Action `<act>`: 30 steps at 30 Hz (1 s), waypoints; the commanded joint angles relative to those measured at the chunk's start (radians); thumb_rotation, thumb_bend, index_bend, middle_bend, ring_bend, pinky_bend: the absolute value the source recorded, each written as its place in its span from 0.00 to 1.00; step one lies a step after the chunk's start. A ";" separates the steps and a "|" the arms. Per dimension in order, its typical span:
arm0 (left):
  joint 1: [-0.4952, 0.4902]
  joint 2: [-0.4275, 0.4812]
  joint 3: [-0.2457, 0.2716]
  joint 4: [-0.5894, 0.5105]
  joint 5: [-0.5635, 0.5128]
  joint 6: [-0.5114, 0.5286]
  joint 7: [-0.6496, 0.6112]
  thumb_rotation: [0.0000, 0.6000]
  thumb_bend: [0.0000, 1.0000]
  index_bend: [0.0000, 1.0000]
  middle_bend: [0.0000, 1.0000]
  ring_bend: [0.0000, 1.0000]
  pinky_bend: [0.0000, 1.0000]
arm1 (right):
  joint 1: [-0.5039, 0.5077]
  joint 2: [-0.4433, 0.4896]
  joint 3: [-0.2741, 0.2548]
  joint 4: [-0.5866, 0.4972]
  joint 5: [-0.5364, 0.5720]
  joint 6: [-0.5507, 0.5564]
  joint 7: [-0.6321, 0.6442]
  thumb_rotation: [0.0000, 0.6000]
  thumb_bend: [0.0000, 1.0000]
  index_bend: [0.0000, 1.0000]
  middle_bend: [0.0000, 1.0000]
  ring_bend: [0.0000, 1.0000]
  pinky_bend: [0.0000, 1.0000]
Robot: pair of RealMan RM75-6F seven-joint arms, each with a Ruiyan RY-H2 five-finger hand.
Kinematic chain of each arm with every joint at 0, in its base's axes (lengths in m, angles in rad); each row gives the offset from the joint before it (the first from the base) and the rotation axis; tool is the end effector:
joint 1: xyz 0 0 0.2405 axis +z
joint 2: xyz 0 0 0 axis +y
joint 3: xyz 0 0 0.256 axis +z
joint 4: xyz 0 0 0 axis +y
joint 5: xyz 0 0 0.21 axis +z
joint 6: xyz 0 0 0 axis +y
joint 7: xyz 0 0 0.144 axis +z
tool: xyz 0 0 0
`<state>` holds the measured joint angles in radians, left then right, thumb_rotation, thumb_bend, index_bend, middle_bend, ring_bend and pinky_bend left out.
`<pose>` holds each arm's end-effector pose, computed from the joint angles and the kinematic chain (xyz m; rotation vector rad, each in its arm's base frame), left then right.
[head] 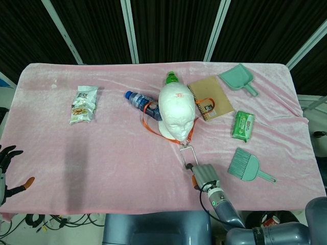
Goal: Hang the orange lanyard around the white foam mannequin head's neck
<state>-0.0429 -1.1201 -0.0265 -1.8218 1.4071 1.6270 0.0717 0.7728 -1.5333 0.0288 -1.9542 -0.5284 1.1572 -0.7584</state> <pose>-0.2852 0.1595 0.1622 -1.1759 -0.9906 -0.9770 -0.1425 -0.2435 -0.0385 1.9047 -1.2978 0.4949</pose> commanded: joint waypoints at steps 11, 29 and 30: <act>0.007 -0.002 -0.010 0.000 0.000 -0.006 0.013 1.00 0.15 0.26 0.16 0.00 0.02 | -0.038 0.060 -0.051 -0.106 -0.092 0.045 0.022 1.00 0.50 0.28 0.95 0.98 0.91; 0.011 -0.001 -0.011 -0.002 0.016 -0.028 0.026 1.00 0.15 0.26 0.16 0.00 0.01 | -0.108 0.384 -0.038 -0.153 -0.083 0.118 0.092 1.00 0.27 0.11 0.26 0.42 0.39; 0.012 0.000 -0.009 -0.003 0.021 -0.027 0.025 1.00 0.15 0.26 0.16 0.00 0.01 | -0.123 0.414 -0.043 -0.148 -0.084 0.139 0.101 1.00 0.26 0.11 0.23 0.39 0.36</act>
<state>-0.0323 -1.1215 -0.0375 -1.8238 1.4246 1.5999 0.0972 0.6845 -1.2101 0.0092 -2.0857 -0.6295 1.2502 -0.6570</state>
